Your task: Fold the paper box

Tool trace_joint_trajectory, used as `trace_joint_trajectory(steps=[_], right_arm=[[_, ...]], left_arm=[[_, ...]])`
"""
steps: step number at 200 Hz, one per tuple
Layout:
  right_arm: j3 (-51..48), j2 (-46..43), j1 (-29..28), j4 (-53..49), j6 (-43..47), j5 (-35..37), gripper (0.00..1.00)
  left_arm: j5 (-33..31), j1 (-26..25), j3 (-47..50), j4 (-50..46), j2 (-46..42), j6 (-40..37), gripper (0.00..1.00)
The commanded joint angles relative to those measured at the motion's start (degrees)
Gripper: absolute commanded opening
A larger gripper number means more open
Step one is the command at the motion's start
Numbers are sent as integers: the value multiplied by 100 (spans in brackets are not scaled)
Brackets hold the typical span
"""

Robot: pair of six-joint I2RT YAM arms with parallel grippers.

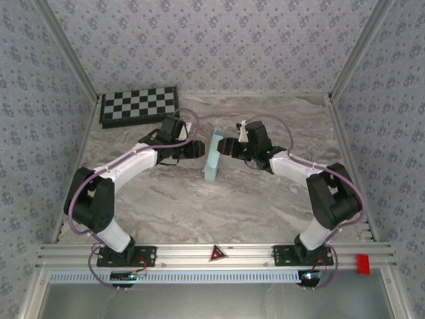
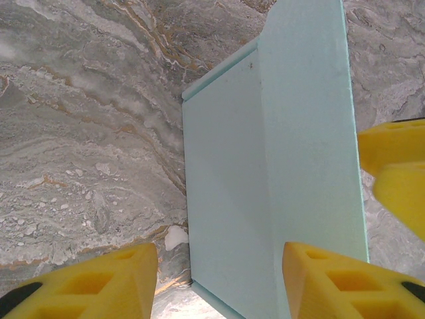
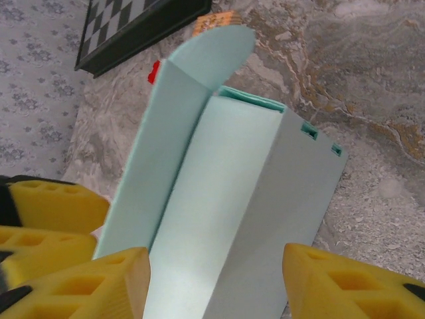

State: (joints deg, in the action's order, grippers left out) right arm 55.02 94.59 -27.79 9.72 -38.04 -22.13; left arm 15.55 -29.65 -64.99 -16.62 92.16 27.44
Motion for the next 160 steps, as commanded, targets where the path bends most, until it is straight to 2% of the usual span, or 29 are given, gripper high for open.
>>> trace_joint_trajectory(steps=[1,47,98,160], right_arm=[[210,247,-32,102,-217,-116,57],[316,525,-99,135,-252,-155,55],[403,644,-215,-897,-273,777,52],[759,849,-396,-1751,-282,1406,48]], left_arm=[[-27,-26,-179,-87,-110,-91,52],[-13,-27,-172,-87,-112,-107,52],[-39,-27,-196,-121,-205,-157,52],[-81,-25,-277,-191,-333,-213,53]])
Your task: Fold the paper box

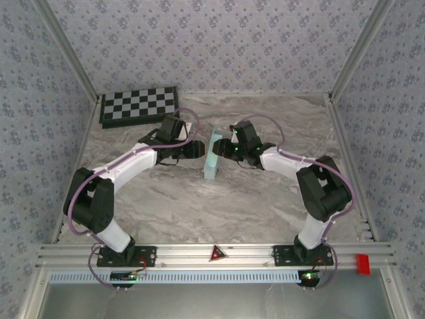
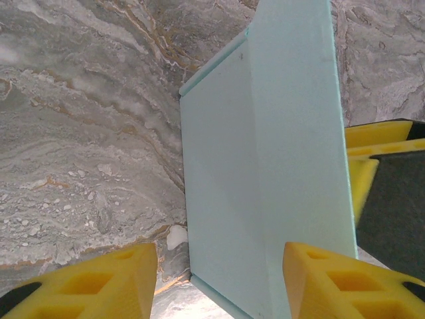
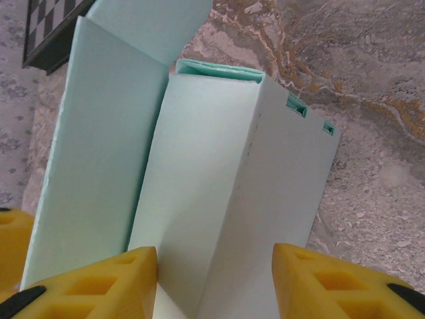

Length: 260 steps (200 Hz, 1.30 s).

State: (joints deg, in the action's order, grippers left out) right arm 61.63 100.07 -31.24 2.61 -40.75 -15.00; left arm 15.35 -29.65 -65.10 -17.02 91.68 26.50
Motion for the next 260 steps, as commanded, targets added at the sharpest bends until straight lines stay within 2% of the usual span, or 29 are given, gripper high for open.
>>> trace_joint_trajectory(steps=[1,30,84,120,138,161,176,201,260], right_arm=[[106,302,-54,-1046,-12,710,48],[157,279,-68,-1075,21,730,47],[150,-162,-63,-498,144,304,49],[188,-492,3,-691,278,483,51],[46,-720,89,-777,325,604,51],[-246,-1113,243,-956,422,809,52],[-454,-1368,407,-1171,428,945,53],[-932,-1902,770,-1380,628,986,53],[-1804,-2862,1450,-1432,647,925,54]], left_arm=[[-60,-24,-266,-157,-283,-119,53],[-116,-27,-248,-162,-382,-128,53],[-77,-24,-419,-247,-427,-176,54],[-139,-123,-557,-279,-324,-237,68],[-296,-230,-795,-510,-152,-349,70],[-646,-438,-1120,-799,115,-496,75],[-1146,-646,-1465,-1174,367,-661,77],[-1842,-970,-2103,-1791,946,-943,78],[-2686,-1391,-2847,-2417,1856,-1254,77]])
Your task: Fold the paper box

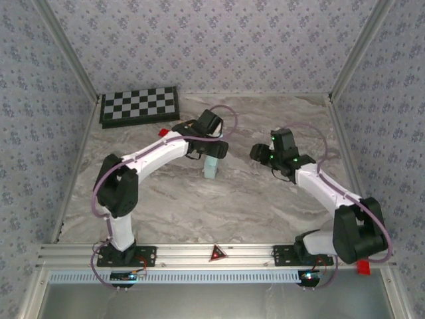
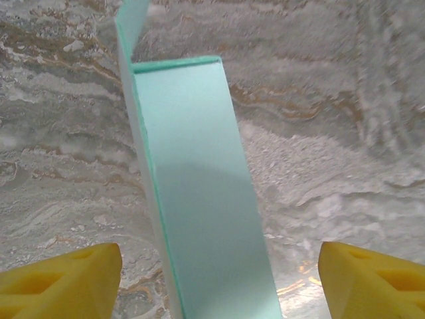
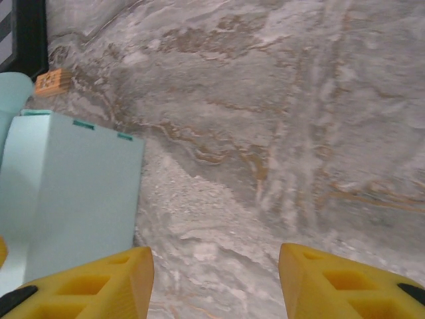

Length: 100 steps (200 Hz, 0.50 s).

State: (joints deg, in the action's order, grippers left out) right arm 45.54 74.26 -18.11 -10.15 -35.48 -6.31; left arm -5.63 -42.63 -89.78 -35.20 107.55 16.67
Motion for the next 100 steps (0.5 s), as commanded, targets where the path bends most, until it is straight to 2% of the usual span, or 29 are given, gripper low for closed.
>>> trace_joint_trajectory(steps=[1,32,58,75,100], right_arm=[[-204,-294,148,-155,121,53,54],[-352,-410,237,-118,103,42,54],[-388,-413,264,-82,85,33,54],[-400,-412,277,-76,86,16,54],[-422,-404,287,-83,94,-2,54]], left_arm=[[-592,-94,-390,-605,281,-279,77],[-824,-212,-570,-732,555,-457,73],[-1016,-264,-662,-836,708,-619,64],[-1015,-268,-677,-874,733,-758,58],[-826,-263,-606,-771,689,-1189,57]])
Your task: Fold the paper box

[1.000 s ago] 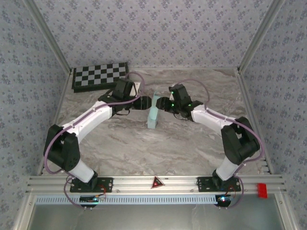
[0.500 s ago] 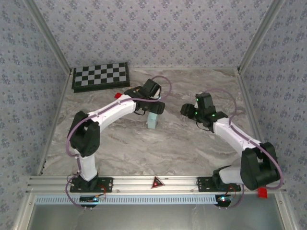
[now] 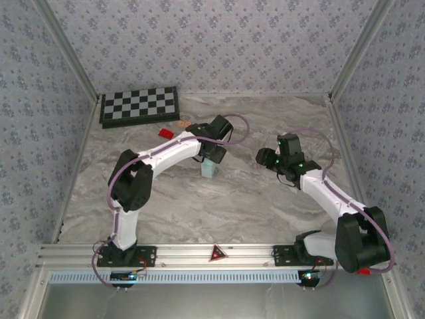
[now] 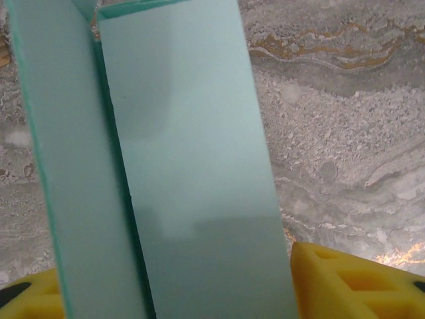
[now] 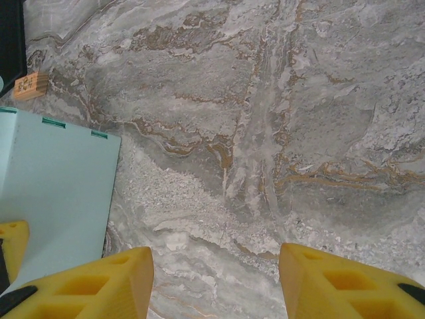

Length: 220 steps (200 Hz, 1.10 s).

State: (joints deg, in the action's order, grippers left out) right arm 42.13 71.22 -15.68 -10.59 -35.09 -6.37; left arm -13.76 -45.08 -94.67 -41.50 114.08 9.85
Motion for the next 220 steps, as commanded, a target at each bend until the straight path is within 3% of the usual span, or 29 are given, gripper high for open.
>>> trace_joint_trajectory(steps=[1,56,113,220], right_arm=[[-82,-100,46,-35,55,4,54],[-209,-123,66,-23,20,-42,54],[-290,-249,101,-82,22,-66,55],[-456,-438,180,-121,-6,-40,55]], left_arm=[[-9,-23,-119,-141,26,-526,57],[585,69,-55,45,-9,-1825,57],[2042,393,182,204,-214,-3227,57],[3048,548,656,-16,-561,-6013,58]])
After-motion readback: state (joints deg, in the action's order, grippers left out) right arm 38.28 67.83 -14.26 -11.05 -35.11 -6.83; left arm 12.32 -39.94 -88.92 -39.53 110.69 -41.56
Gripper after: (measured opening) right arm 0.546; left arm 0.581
